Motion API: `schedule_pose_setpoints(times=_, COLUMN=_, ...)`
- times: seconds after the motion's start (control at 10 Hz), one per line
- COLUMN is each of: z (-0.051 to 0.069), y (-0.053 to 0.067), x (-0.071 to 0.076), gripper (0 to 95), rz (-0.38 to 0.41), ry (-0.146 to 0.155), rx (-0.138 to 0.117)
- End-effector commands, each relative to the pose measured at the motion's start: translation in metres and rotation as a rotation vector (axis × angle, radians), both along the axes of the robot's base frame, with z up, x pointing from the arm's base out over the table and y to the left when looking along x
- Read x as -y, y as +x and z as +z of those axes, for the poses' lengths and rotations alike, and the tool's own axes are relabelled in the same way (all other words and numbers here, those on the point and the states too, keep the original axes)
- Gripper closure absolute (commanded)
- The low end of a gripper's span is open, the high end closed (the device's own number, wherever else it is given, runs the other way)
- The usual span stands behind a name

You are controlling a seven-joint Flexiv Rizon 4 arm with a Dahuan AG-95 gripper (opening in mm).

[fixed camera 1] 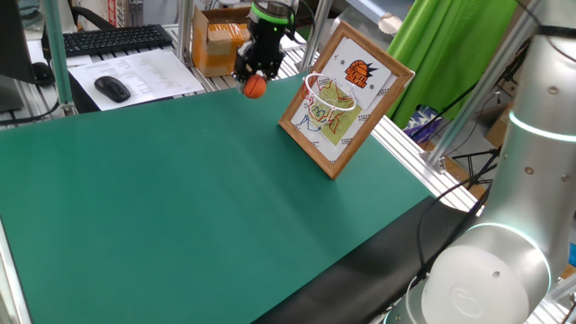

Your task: Grab a basketball, release it and shoot it into the basket

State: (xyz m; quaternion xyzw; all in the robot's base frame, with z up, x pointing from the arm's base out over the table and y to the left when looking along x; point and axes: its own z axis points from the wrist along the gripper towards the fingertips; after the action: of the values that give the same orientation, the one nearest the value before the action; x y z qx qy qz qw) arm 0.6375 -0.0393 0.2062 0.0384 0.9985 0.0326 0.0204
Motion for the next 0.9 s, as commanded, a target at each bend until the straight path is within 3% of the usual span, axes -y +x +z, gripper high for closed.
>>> schedule_pose_setpoints(times=0.1, z=0.000, y=0.006, x=-0.001, gripper=57.0, rz=-0.052, ry=0.003, rx=0.005)
schedule_pose_setpoints(times=0.3, z=0.000, y=0.006, x=-0.001, gripper=57.0, rz=-0.062, ry=-0.004, rx=0.008)
schedule_pose_setpoints(times=0.4, z=0.006, y=0.005, x=0.000, gripper=57.0, rz=-0.063, ry=-0.010, rx=0.003)
schedule_pose_setpoints(times=0.6, z=0.030, y=0.002, x=0.002, gripper=57.0, rz=-0.049, ry=-0.014, rx=-0.021)
schedule_pose_setpoints(times=0.9, z=0.045, y=0.003, x=0.009, gripper=57.0, rz=-0.021, ry=-0.044, rx=-0.029)
